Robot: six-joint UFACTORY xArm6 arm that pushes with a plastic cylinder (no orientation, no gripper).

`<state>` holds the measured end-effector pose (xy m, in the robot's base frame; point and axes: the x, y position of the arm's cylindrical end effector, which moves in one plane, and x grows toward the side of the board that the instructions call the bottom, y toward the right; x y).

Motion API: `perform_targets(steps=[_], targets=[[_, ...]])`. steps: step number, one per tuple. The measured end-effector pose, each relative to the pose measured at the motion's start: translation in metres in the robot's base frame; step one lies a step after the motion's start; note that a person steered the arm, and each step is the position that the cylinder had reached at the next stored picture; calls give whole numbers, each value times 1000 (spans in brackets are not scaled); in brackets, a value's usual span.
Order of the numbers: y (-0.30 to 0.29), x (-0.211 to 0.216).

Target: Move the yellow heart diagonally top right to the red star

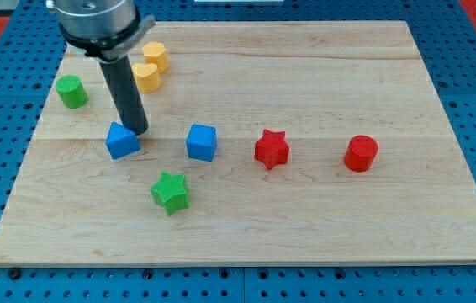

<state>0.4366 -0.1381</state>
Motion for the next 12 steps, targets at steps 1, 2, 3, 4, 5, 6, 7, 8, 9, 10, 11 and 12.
perform_targets(steps=[1,2,3,4,5,6,7,8,9,10,11,12], targets=[[-21,-46],[-32,-56],[-56,-57],[-76,-36],[-123,-44],[-145,-81],[-141,-103],[-89,-117],[-6,-118],[48,-118],[129,-118],[172,-133]])
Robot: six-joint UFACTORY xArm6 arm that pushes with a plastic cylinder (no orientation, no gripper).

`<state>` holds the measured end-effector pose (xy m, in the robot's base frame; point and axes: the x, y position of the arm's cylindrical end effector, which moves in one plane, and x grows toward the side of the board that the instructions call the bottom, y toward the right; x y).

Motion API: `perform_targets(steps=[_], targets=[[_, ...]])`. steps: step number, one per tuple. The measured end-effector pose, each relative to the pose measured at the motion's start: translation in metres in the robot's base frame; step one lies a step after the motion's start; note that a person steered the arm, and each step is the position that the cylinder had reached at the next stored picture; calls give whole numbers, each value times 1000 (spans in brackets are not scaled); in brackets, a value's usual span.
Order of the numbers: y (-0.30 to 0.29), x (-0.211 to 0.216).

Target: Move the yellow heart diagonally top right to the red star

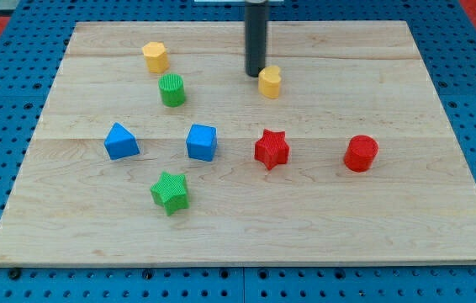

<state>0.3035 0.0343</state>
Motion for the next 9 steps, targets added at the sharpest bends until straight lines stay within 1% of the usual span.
perform_targets(steps=[1,2,3,4,5,7,8,9], targets=[[-9,-32],[0,-36],[-31,-29],[-28,-12],[5,10],[11,75],[14,98],[-60,78]])
